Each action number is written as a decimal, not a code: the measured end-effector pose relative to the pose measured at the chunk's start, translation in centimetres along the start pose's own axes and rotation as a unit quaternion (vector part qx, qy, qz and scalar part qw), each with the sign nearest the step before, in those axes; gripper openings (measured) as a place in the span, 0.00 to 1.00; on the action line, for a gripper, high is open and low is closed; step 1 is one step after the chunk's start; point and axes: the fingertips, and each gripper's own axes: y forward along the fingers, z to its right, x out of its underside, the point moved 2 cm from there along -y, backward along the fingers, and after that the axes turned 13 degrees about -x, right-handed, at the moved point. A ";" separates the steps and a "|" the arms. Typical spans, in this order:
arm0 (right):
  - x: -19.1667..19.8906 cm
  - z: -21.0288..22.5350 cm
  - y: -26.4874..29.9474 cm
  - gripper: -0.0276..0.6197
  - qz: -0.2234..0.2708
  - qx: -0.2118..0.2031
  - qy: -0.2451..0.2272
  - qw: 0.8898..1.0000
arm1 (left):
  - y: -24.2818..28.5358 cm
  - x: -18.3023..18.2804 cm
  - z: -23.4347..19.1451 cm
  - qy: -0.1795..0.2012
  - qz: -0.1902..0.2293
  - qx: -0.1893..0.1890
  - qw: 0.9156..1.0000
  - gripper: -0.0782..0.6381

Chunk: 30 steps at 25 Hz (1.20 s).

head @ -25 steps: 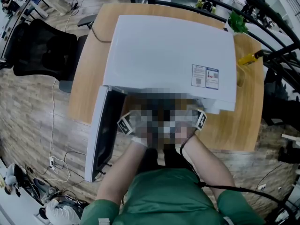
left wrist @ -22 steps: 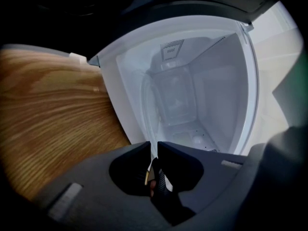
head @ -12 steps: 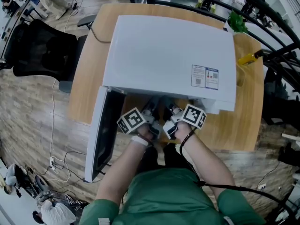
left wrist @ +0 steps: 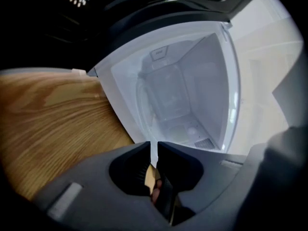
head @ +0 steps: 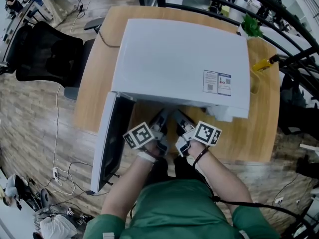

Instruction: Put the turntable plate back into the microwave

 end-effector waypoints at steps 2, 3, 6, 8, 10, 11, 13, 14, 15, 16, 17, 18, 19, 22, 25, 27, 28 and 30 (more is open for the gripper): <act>0.4 -0.8 -0.7 0.14 -0.011 -0.005 -0.019 1.000 | -1.1 0.7 0.0 0.023 -0.005 -0.002 1.000 0.18; 0.6 -1.2 -1.1 0.12 -0.015 -0.006 -0.028 0.999 | -1.7 1.1 0.1 0.035 -0.008 -0.004 0.999 0.18; 1.0 -2.6 -2.1 0.09 -0.024 -0.009 -0.055 0.998 | -3.5 2.1 0.5 0.068 -0.012 -0.005 0.998 0.18; 1.1 -3.9 -2.8 0.08 -0.029 -0.014 -0.077 0.996 | -4.7 2.5 0.8 0.096 -0.007 -0.008 0.995 0.18; 1.1 -5.2 -3.2 0.08 -0.034 -0.018 -0.099 0.994 | -5.9 2.5 1.7 0.124 0.000 -0.008 0.992 0.18; 1.0 -5.9 -3.3 0.08 -0.036 -0.020 -0.109 0.993 | -6.4 2.5 2.1 0.137 0.003 -0.008 0.990 0.18; 0.9 -7.4 -3.6 0.08 -0.040 -0.024 -0.127 0.991 | -7.6 2.4 3.2 0.167 0.009 -0.010 0.986 0.18; 0.9 -8.2 -3.8 0.07 -0.043 -0.027 -0.140 0.989 | -8.2 2.2 3.8 0.187 0.014 -0.014 0.982 0.18; 0.8 -9.1 -4.0 0.07 -0.047 -0.030 -0.157 0.986 | -8.9 2.1 4.4 0.212 0.020 -0.021 0.977 0.18; 0.8 -10.0 -4.2 0.08 -0.053 -0.030 -0.181 0.982 | -9.5 1.9 4.9 0.244 0.026 -0.031 0.969 0.18; 0.7 -10.8 -4.5 0.07 -0.060 -0.027 -0.211 0.975 | -10.2 1.8 5.4 0.281 0.033 -0.042 0.958 0.18; 0.7 -11.6 -4.9 0.08 -0.067 -0.020 -0.243 0.968 | -10.9 1.8 5.9 0.318 0.040 -0.052 0.946 0.18; 0.7 -12.3 -5.3 0.07 -0.074 -0.010 -0.275 0.959 | -11.6 1.7 6.4 0.350 0.046 -0.059 0.934 0.18; 0.1 -14.3 -6.5 0.07 -0.080 0.020 -0.360 0.929 | -13.3 1.6 7.6 0.394 0.060 -0.060 0.915 0.18; -0.8 -16.6 -7.4 0.07 -0.068 0.034 -0.426 0.902 | -14.9 1.1 9.2 0.421 0.084 -0.056 0.901 0.18; -1.5 -18.1 -7.6 0.08 -0.058 0.034 -0.458 0.887 | -15.8 0.5 10.5 0.446 0.106 -0.055 0.887 0.18; -1.8 -18.9 -7.6 0.07 -0.053 0.032 -0.469 0.881 | -16.2 0.1 11.1 0.455 0.116 -0.054 0.881 0.18; -2.3 -20.4 -7.6 0.07 -0.042 0.026 -0.484 0.874 | -16.9 -0.7 12.5 0.462 0.135 -0.048 0.875 0.18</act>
